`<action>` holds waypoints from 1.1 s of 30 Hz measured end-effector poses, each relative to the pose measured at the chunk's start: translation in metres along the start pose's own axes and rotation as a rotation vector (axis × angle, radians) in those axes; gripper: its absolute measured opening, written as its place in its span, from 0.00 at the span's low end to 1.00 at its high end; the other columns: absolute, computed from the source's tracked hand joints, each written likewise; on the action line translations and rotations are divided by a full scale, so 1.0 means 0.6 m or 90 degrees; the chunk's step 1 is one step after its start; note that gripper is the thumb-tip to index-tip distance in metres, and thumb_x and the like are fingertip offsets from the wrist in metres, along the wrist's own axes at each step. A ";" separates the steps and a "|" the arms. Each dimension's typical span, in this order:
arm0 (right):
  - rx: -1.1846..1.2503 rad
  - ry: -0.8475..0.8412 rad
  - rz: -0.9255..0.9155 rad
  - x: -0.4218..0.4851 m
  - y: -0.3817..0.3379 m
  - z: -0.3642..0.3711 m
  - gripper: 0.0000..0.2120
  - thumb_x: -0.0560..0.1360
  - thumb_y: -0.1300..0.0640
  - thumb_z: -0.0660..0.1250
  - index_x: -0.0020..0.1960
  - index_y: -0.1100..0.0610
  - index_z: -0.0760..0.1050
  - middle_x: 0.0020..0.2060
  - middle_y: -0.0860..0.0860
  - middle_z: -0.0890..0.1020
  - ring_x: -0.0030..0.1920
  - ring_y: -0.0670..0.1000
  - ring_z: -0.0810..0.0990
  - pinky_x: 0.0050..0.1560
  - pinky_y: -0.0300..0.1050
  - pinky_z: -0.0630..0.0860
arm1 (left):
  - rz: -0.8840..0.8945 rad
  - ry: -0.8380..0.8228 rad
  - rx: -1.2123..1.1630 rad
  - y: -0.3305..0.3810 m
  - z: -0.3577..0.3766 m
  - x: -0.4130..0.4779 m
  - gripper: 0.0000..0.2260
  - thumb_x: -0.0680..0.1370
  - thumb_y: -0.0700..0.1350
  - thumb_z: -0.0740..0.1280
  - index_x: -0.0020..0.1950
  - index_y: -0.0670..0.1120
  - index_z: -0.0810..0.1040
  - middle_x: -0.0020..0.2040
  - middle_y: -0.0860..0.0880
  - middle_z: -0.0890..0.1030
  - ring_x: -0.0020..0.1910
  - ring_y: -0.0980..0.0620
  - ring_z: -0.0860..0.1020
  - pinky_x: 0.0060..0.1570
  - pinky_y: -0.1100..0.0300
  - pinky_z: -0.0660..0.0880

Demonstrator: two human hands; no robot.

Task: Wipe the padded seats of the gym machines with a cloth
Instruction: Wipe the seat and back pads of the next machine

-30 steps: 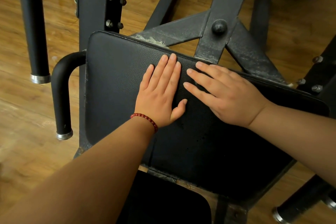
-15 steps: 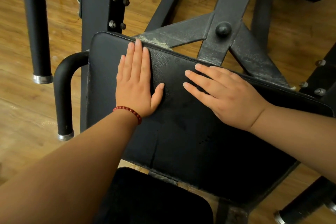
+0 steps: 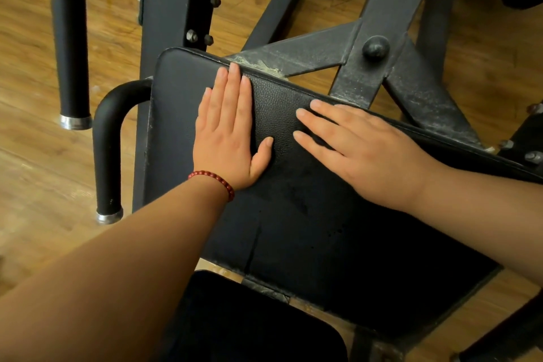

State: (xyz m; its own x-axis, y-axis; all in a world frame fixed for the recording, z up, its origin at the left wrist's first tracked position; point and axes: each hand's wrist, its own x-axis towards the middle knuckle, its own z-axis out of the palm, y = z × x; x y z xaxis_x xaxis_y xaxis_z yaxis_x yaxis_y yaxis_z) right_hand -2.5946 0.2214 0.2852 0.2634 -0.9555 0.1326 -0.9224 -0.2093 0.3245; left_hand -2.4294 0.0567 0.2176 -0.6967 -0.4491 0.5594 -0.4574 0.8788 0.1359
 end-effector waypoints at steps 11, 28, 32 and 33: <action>0.029 -0.025 0.024 0.001 0.003 -0.016 0.23 0.84 0.63 0.42 0.73 0.61 0.67 0.73 0.62 0.66 0.73 0.62 0.65 0.73 0.51 0.54 | 0.002 -0.001 -0.008 -0.002 0.000 -0.002 0.35 0.78 0.57 0.57 0.75 0.34 0.56 0.75 0.33 0.58 0.76 0.38 0.53 0.76 0.49 0.46; 0.024 0.000 0.026 0.011 0.003 -0.009 0.22 0.83 0.63 0.45 0.72 0.62 0.69 0.71 0.61 0.69 0.72 0.62 0.67 0.72 0.53 0.59 | 0.001 0.001 -0.006 -0.002 0.000 -0.002 0.34 0.78 0.56 0.56 0.75 0.33 0.57 0.75 0.33 0.59 0.75 0.37 0.53 0.76 0.50 0.45; 0.030 0.044 0.045 0.086 -0.017 0.005 0.22 0.80 0.61 0.50 0.71 0.62 0.70 0.71 0.61 0.70 0.71 0.62 0.67 0.72 0.52 0.56 | 0.004 0.004 -0.006 -0.002 0.003 -0.002 0.34 0.78 0.56 0.55 0.75 0.33 0.56 0.75 0.32 0.59 0.75 0.37 0.54 0.76 0.49 0.46; 0.034 0.041 0.041 0.091 -0.017 0.005 0.22 0.80 0.61 0.50 0.71 0.62 0.70 0.71 0.61 0.69 0.72 0.62 0.67 0.72 0.52 0.56 | 0.004 0.003 -0.006 -0.003 0.003 -0.002 0.34 0.78 0.57 0.54 0.75 0.33 0.56 0.75 0.32 0.59 0.75 0.37 0.54 0.76 0.49 0.46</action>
State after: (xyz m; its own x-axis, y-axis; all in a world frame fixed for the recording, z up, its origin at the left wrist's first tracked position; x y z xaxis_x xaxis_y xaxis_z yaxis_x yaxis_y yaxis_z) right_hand -2.5718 0.1703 0.2861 0.2184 -0.9526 0.2120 -0.9515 -0.1597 0.2629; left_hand -2.4288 0.0556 0.2152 -0.6973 -0.4428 0.5637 -0.4472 0.8833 0.1406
